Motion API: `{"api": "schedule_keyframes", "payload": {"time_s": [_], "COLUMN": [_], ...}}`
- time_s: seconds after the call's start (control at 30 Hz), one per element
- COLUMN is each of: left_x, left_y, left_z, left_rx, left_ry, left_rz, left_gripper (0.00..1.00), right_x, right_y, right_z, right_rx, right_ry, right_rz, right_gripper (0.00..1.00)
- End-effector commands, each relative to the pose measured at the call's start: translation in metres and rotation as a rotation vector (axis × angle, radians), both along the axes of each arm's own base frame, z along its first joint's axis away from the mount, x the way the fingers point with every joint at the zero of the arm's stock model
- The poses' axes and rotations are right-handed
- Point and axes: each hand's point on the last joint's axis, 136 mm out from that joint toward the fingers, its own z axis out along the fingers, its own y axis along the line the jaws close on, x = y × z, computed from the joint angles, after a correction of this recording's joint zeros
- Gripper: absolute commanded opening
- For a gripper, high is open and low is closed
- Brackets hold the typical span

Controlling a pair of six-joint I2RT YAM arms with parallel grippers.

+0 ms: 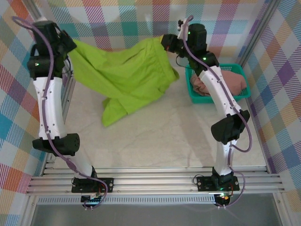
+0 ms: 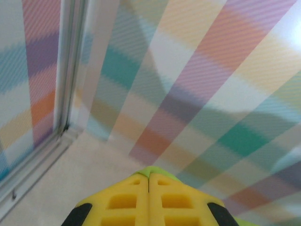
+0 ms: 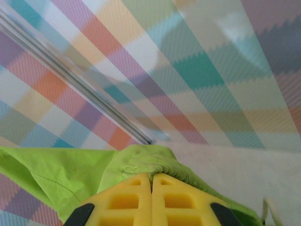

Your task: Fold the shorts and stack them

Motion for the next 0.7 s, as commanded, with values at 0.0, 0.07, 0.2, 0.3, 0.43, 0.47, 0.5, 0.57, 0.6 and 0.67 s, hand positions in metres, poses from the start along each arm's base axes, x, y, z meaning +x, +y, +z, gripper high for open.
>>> {"api": "schedule_keyframes", "payload": {"time_s": [0.0,0.07,0.2,0.3,0.43,0.47,0.5,0.57,0.6,0.67], "left_x": [-0.068,-0.094,-0.121,-0.144,-0.180,-0.187,-0.193,-0.205,-0.212,-0.224], "left_y": [0.009,0.004,-0.008,-0.013,-0.015,-0.017,-0.019,-0.020,-0.019,-0.014], "left_z": [0.090,0.111,0.095,0.052,-0.016,-0.037,-0.060,-0.102,-0.124,-0.156], "left_rx": [0.042,0.064,0.100,0.117,0.104,0.085,0.059,-0.007,-0.044,-0.087], "left_ry": [-0.250,-0.314,-0.329,-0.333,-0.279,-0.244,-0.203,-0.134,-0.101,-0.062], "left_rz": [0.053,0.035,-0.027,-0.045,-0.038,-0.045,-0.052,-0.047,-0.028,0.017], "left_gripper": [0.00,0.00,0.00,0.00,0.00,0.00,0.00,0.00,0.00,0.00], "right_x": [-0.045,-0.061,-0.081,-0.088,-0.105,-0.112,-0.120,-0.136,-0.145,-0.164], "right_y": [-0.021,-0.031,-0.032,-0.034,-0.042,-0.043,-0.043,-0.044,-0.042,-0.040], "right_z": [0.102,0.114,0.076,0.015,-0.070,-0.093,-0.111,-0.144,-0.157,-0.189], "right_rx": [0.099,0.101,0.022,-0.042,-0.110,-0.123,-0.129,-0.121,-0.113,-0.124], "right_ry": [-0.258,-0.300,-0.287,-0.229,-0.112,-0.073,-0.038,0.042,0.082,0.180], "right_rz": [0.022,0.016,0.056,0.064,0.063,0.077,0.096,0.121,0.141,0.159], "right_gripper": [0.00,0.00,0.00,0.00,0.00,0.00,0.00,0.00,0.00,0.00]}}
